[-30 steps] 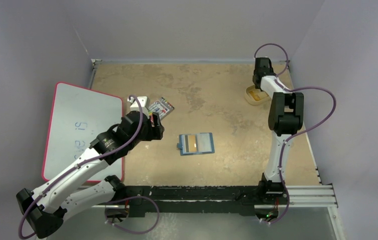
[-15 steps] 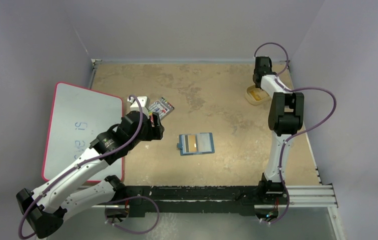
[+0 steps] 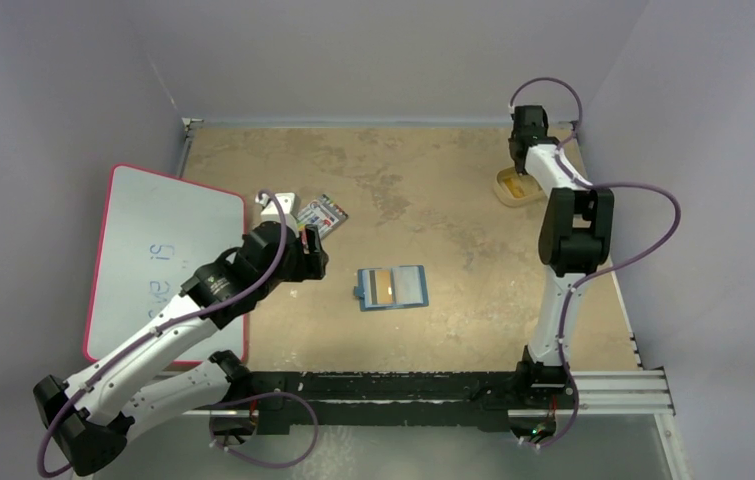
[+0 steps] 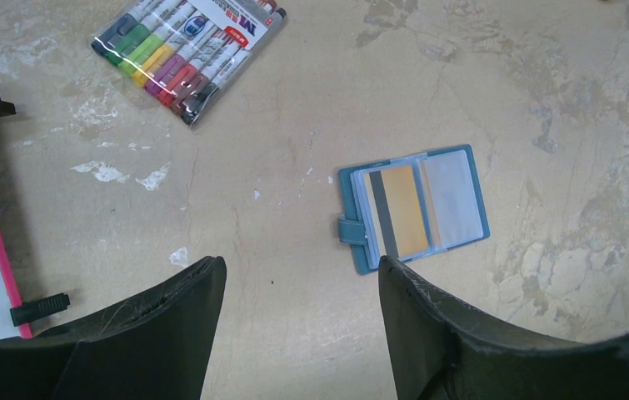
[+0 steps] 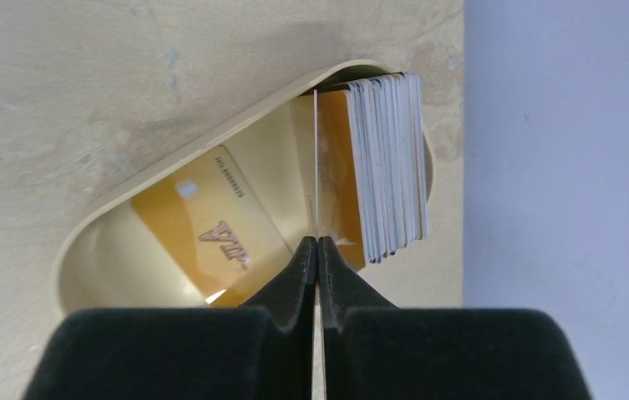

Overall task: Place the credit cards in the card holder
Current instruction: Pick up the credit card from the storage box.

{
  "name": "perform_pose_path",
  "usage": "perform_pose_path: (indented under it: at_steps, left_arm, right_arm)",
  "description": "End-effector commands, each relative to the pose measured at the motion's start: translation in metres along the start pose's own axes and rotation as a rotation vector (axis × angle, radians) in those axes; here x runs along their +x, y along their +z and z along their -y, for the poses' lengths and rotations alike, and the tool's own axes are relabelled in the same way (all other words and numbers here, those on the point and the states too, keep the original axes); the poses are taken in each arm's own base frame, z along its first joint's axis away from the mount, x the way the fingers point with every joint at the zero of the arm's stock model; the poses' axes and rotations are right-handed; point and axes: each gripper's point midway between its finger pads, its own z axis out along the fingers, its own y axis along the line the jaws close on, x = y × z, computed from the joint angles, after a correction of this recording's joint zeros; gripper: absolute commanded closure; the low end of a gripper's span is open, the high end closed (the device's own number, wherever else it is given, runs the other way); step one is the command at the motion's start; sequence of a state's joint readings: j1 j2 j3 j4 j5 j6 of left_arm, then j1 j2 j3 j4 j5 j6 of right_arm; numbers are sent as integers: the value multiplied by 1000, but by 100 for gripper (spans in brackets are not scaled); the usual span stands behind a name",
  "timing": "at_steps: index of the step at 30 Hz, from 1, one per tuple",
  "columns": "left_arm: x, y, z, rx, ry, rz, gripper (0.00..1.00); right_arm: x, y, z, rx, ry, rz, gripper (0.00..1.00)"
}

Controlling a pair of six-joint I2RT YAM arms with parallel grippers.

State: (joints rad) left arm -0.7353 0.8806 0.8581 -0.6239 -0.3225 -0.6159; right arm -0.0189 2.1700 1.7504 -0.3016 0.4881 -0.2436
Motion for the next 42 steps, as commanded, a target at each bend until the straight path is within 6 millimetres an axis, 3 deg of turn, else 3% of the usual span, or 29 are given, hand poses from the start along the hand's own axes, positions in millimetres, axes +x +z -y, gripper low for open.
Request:
perform_pose_path:
  at_steps: [1, 7, 12, 16, 22, 24, 27, 34, 42]
  left_arm:
    - [-18, -5, 7, 16, 1, 45, 33]
    - [-15, -3, 7, 14, -24, 44, 34]
    - [-18, 1, 10, 13, -98, 66, 34]
    - [-18, 10, 23, 54, -186, 69, 34]
    - [-20, 25, 50, 153, -312, 60, 34]
    - [-24, 28, 59, 186, -356, 72, 35]
    - [-35, 28, 68, 241, -426, 117, 35]
    - [-61, 12, 86, 406, -549, 231, 38]
    - [-82, -13, 129, 673, -569, 247, 38]
  right_arm:
    - [-37, -46, 12, -92, 121, 93, 100]
    - [-38, -86, -3, -236, 242, 100, 100]
    - [-42, -144, -26, -429, 374, 177, 100]
    - [-40, -206, -74, -754, 438, 262, 100]
    - [-15, -302, -149, -1107, 448, 324, 100]
    - [-10, -339, -162, -1241, 458, 380, 100]
    - [12, -369, -178, -1373, 470, 373, 100]
    - [42, -429, -181, -1660, 527, 394, 100]
    - [54, -469, -162, -1875, 611, 434, 100]
